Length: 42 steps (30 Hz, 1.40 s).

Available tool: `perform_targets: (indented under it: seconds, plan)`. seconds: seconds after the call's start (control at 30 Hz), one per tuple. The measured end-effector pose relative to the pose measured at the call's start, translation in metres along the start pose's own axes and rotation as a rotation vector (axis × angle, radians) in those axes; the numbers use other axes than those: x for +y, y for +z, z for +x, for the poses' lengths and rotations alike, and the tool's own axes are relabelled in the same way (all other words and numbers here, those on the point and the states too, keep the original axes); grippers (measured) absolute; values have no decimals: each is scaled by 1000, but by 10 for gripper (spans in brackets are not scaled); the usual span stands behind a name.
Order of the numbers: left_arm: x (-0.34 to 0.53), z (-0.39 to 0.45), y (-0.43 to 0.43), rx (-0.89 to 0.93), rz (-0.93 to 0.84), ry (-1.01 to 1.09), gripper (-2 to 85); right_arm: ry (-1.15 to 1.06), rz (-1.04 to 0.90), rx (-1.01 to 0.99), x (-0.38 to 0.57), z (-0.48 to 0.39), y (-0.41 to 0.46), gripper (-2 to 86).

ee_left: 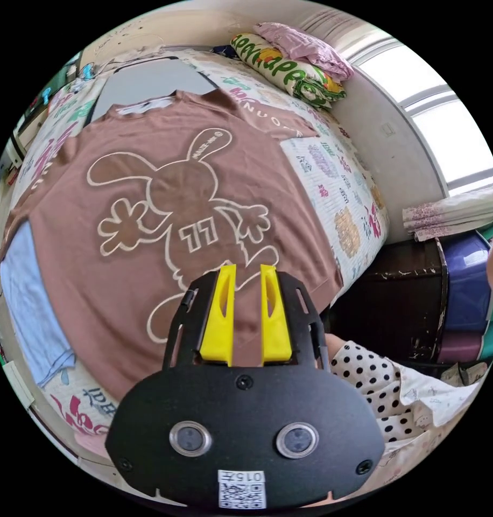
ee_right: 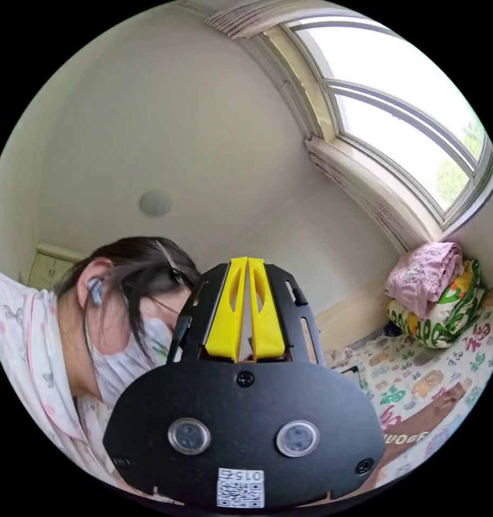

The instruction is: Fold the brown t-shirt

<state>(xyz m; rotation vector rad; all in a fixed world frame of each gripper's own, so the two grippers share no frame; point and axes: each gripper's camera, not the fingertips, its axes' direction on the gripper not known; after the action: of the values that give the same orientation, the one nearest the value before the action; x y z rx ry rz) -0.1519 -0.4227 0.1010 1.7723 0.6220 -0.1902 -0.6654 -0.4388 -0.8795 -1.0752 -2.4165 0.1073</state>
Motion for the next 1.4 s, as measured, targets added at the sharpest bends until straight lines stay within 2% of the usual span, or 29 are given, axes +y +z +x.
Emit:
perform_targets:
  seconds: [0.1,0.17,0.2,0.27,0.3,0.37,0.43,0.5,0.67,0.77,0.9,1.07,1.2,1.3,1.4]
  plan:
    - [-26,29,56,13,15,6,84,-103,-245,144,-14,115,13,43]
    - [-42,48,98,14,28,21,89,40,-520,368,-1,258,24,65]
    - [-45,53,109,12,28,30,91,83,-595,409,6,297,25,69]
    - [-53,70,148,-7,1,76,99,325,-789,542,44,453,9,81]
    - [-54,73,157,-18,-9,89,102,398,-810,564,54,489,2,84]
    - [-49,83,188,-64,-54,137,106,645,-817,660,91,615,-30,93]
    - [-40,85,210,-83,-104,157,108,745,-790,737,112,690,-46,102]
    - [-28,84,231,-109,-164,186,107,791,-796,809,128,754,-52,108]
    - [12,74,251,-228,-164,253,99,827,-849,960,166,903,-46,121]
    - [25,65,256,-259,-186,267,107,842,-859,1034,179,968,-50,129]
    - [36,46,252,-263,-203,259,111,885,-851,1035,187,1026,-61,121]
    - [44,2,229,-239,-207,195,103,835,-968,1099,192,1073,-75,44]
    - [42,-28,205,-235,-228,192,92,714,-975,1046,178,1066,-83,20]
    - [39,-60,177,-214,-223,175,95,559,-978,903,161,1026,-80,15]
    - [32,-120,138,-13,-199,-2,110,369,-1019,665,151,948,-73,12]
